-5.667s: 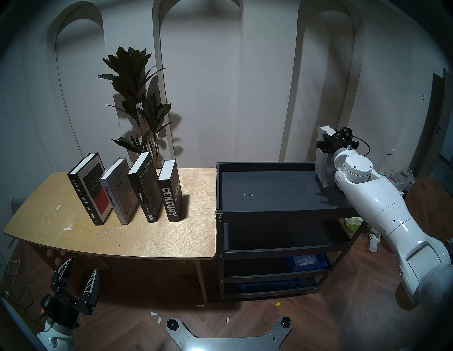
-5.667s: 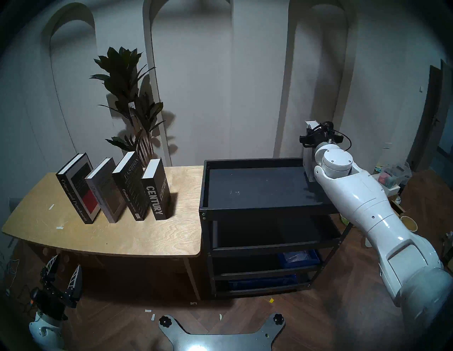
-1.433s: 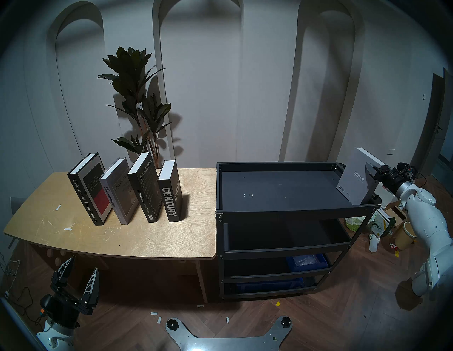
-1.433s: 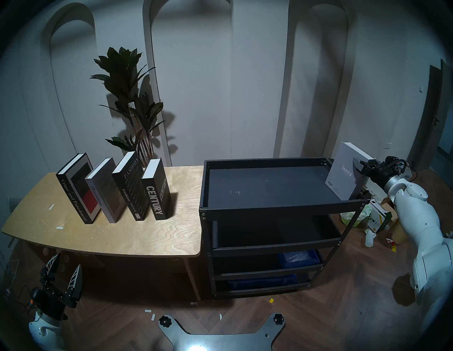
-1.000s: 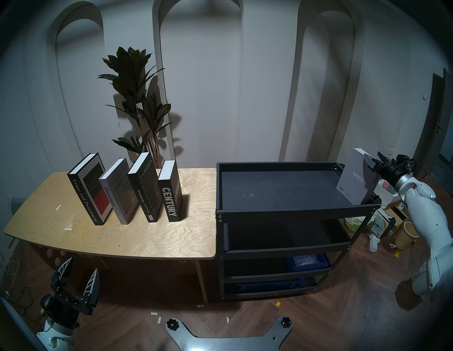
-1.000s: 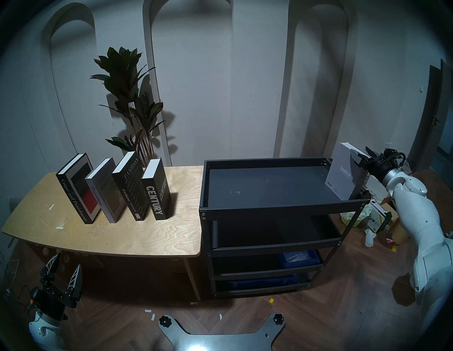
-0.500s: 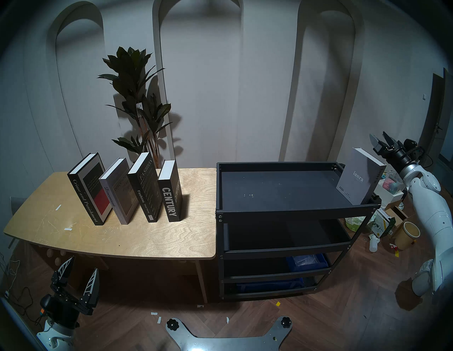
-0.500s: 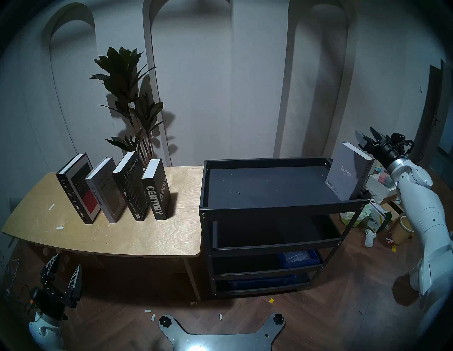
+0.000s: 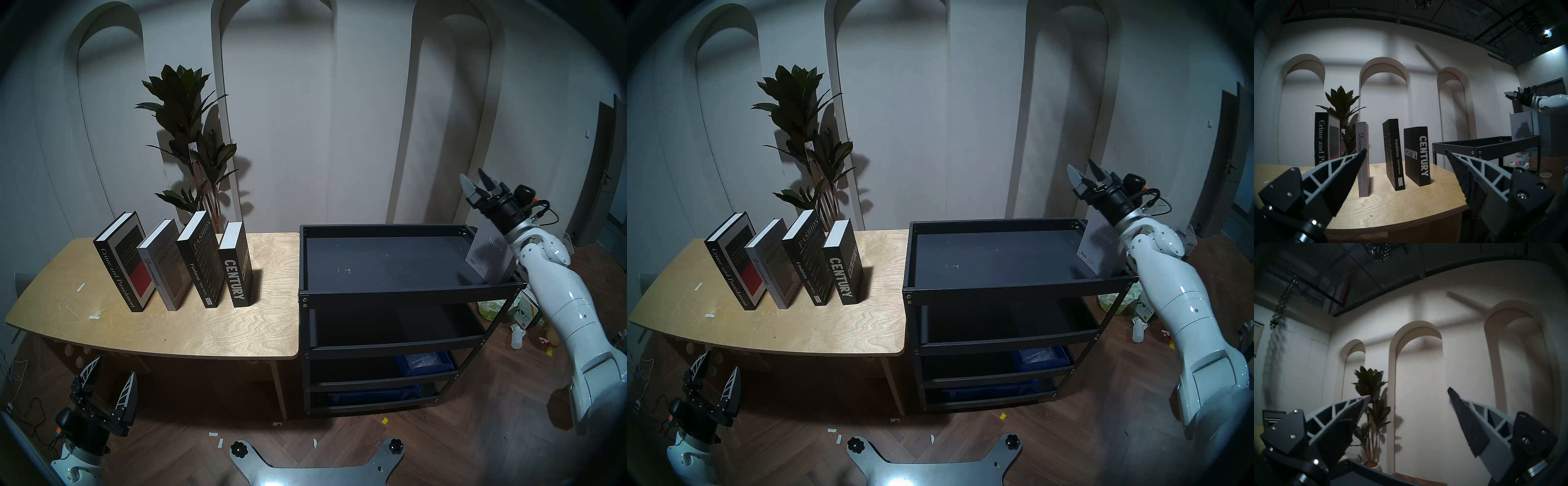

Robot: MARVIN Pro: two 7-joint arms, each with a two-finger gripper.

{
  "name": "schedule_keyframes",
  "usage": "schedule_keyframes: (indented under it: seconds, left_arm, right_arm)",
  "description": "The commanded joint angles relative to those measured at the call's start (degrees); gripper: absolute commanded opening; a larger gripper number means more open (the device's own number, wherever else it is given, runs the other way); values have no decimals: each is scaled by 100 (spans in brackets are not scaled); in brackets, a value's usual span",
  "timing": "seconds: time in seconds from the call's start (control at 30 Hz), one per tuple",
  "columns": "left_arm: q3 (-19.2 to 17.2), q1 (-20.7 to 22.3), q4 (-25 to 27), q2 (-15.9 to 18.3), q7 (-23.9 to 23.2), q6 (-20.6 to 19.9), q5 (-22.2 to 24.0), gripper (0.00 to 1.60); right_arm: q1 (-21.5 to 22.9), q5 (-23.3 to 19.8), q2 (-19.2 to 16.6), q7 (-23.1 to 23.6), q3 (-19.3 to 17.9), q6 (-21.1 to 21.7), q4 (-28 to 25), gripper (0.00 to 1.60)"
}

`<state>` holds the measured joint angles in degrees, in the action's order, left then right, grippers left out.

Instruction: Move the books from the display table onto the shelf, standing them upright with spines facing out and tallest at one end

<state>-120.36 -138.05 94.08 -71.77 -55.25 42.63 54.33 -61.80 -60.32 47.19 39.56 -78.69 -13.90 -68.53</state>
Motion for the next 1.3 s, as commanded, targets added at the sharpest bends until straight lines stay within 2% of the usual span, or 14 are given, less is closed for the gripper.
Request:
schedule_keyframes:
  seconds: [0.0, 0.27, 0.67, 0.7, 1.03, 1.17, 1.27]
  left_arm:
    - [-4, 18, 35, 11, -5, 7, 2, 160]
    - [-4, 21, 31, 12, -6, 8, 3, 160]
    - [-4, 28, 31, 12, -9, 9, 4, 160]
    - [-4, 28, 32, 12, -9, 9, 4, 160]
    - [-4, 33, 33, 11, -12, 10, 5, 160]
    - [-5, 34, 34, 11, -13, 10, 5, 160]
    - [-5, 34, 34, 10, -14, 11, 5, 160]
  right_arm:
    - [-184, -39, 643, -262, 296, -247, -651, 160]
    - [-309, 40, 1038, -812, 497, -517, -1181, 160]
    - [-442, 485, 1412, -2125, 615, -896, -1293, 160]
    - [-421, 523, 1422, -2127, 609, -903, -1265, 160]
    - [-242, 1269, 1818, -3312, 785, -986, -1314, 160]
    - [-180, 1589, 2006, -3747, 993, -910, -1341, 160]
    - [-52, 1903, 2137, -4086, 1282, -715, -1345, 160]
